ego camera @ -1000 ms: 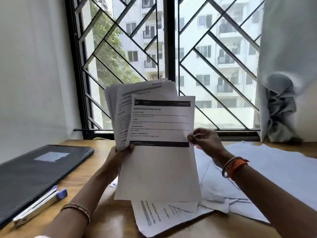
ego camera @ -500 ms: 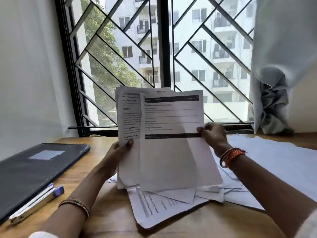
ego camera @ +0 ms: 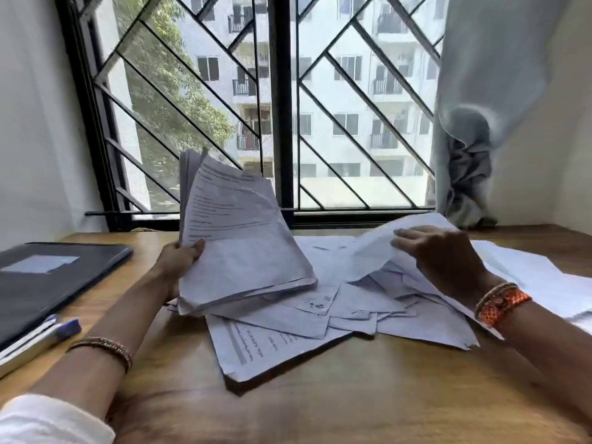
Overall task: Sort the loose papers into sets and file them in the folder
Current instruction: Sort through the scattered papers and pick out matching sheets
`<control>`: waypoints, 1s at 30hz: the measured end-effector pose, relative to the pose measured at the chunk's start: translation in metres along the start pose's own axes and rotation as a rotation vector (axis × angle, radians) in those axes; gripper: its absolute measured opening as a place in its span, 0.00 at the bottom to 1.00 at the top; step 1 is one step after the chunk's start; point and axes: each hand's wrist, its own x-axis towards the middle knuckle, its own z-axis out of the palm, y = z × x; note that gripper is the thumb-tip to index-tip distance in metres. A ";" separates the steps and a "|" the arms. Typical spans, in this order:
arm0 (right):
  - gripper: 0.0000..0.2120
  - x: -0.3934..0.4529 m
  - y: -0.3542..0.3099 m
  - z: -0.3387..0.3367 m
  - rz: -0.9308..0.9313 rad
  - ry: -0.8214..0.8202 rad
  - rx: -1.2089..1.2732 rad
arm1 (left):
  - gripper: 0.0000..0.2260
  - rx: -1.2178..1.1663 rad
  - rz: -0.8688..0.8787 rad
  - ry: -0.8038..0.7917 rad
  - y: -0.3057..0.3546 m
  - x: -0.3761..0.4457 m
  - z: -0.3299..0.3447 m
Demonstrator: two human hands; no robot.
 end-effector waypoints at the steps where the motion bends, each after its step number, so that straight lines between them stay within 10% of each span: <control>1: 0.11 -0.005 -0.002 0.004 0.019 -0.162 -0.060 | 0.14 -0.015 -0.003 0.013 0.002 -0.001 0.000; 7: 0.11 0.008 -0.028 -0.007 0.379 -0.907 -0.183 | 0.14 -0.014 0.094 0.290 0.005 0.010 -0.010; 11: 0.09 0.043 -0.066 -0.006 0.442 -0.746 0.190 | 0.17 -0.027 0.121 0.478 0.006 0.022 -0.027; 15: 0.29 0.093 -0.137 0.006 0.280 -0.822 0.579 | 0.16 0.009 0.120 0.496 0.005 0.020 -0.028; 19: 0.24 0.120 -0.178 0.027 0.155 -1.019 0.543 | 0.14 0.015 0.128 0.503 0.004 0.016 -0.024; 26: 0.15 0.122 -0.179 0.024 0.011 -0.845 0.279 | 0.14 0.060 0.188 0.599 0.005 0.016 -0.029; 30: 0.15 0.156 -0.126 -0.036 -0.075 -1.130 0.397 | 0.17 0.214 0.275 0.731 0.010 0.018 -0.039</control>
